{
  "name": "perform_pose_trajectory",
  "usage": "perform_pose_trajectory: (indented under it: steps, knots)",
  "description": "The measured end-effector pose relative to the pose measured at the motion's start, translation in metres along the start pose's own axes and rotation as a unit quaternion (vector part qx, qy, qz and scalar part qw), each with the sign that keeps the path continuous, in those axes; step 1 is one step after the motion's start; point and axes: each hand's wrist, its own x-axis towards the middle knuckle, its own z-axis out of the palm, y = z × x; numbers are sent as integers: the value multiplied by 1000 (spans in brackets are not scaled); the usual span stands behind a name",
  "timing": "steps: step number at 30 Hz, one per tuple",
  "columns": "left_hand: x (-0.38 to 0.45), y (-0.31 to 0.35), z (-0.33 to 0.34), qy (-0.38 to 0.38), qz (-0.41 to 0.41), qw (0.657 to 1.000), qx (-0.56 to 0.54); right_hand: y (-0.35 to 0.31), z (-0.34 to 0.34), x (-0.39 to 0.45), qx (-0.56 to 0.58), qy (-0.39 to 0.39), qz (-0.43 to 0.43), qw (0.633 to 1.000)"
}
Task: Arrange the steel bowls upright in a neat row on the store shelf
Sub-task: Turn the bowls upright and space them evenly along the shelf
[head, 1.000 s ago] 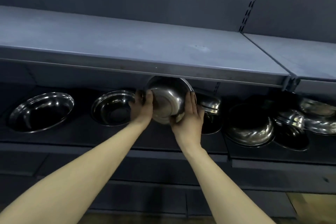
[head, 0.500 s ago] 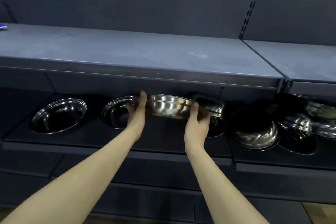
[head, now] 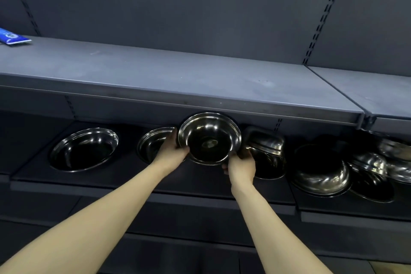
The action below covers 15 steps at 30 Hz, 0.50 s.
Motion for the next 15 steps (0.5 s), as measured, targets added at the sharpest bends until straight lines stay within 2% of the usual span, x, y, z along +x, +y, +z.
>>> perform_pose_trajectory:
  steps: [3,5,6,8,10,12,15]
  knots:
    - [-1,-10,-17,-26,-11,999,24,2,6,5,-42,10,24,999]
    - [-1,-19,-31,-45,-7,990,136,4,13,8,-60,21,20,998]
    - [1,-25,-39,-50,-5,972,230,4,16,8,-64,27,17,997]
    - [7,-40,-57,-59,6,908,416,7,25,9,-59,39,15,997]
    - [11,-49,-75,-52,12,857,512,7,34,10,-47,44,15,998]
    - [17,-58,-91,-32,9,839,544,9,47,9,-39,38,19,998]
    - [21,-63,-107,-28,1,837,546,13,67,8,-31,24,24,999]
